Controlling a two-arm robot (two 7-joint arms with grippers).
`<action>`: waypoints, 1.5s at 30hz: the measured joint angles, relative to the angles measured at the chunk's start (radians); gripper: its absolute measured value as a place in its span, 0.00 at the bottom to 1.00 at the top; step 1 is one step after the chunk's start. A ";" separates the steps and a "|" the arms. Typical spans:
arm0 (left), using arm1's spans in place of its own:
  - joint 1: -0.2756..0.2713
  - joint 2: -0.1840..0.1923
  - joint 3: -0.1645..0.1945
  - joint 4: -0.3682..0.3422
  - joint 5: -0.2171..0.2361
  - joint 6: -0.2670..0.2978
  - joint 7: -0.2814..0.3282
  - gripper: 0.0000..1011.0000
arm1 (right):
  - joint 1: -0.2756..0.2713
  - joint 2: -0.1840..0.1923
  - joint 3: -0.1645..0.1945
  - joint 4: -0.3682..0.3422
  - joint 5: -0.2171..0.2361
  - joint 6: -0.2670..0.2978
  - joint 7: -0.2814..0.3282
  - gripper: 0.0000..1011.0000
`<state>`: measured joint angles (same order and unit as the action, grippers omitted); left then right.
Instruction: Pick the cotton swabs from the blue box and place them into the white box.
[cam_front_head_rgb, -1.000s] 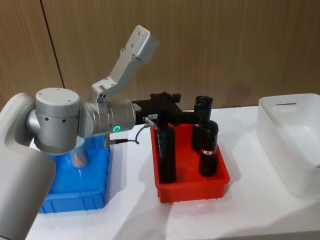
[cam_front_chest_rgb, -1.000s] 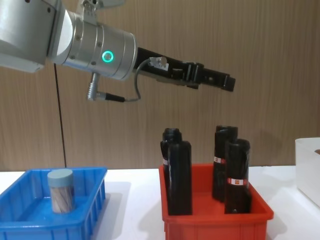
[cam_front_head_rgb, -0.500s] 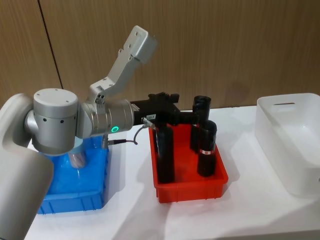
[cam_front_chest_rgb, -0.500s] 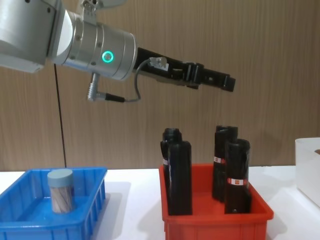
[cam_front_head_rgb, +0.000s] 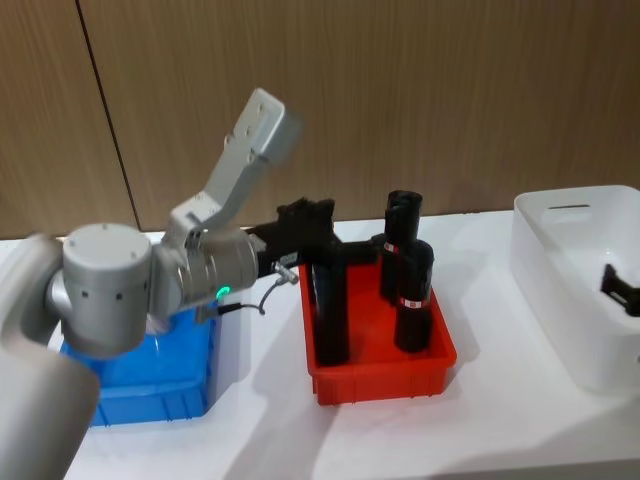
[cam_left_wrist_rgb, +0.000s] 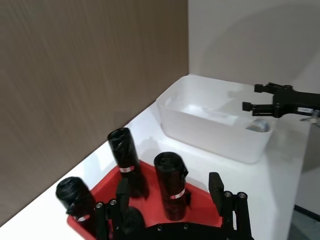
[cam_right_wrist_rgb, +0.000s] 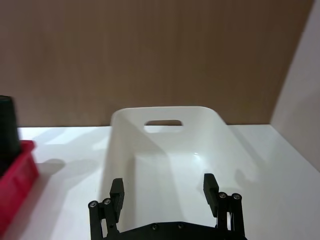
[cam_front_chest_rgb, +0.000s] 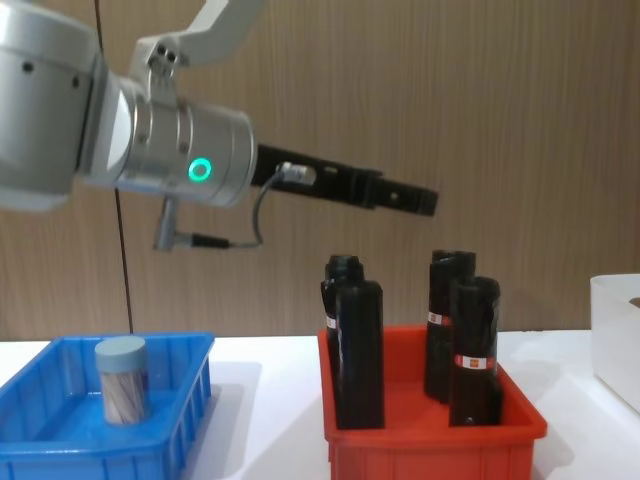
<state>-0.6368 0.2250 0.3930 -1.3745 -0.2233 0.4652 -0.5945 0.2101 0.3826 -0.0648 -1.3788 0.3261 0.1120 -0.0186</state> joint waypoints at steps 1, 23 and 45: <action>0.007 0.003 0.001 -0.004 0.000 -0.008 0.010 0.99 | -0.012 -0.002 -0.009 -0.021 -0.002 -0.004 0.004 0.99; 0.197 0.078 0.031 -0.125 0.012 -0.224 0.289 0.99 | -0.173 -0.035 -0.124 -0.299 -0.031 -0.062 0.066 0.99; 0.386 0.152 0.060 -0.244 0.023 -0.436 0.564 0.99 | -0.225 -0.045 -0.161 -0.388 -0.039 -0.079 0.085 0.99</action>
<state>-0.2508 0.3772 0.4530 -1.6185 -0.2006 0.0294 -0.0305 -0.0147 0.3375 -0.2262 -1.7670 0.2868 0.0333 0.0669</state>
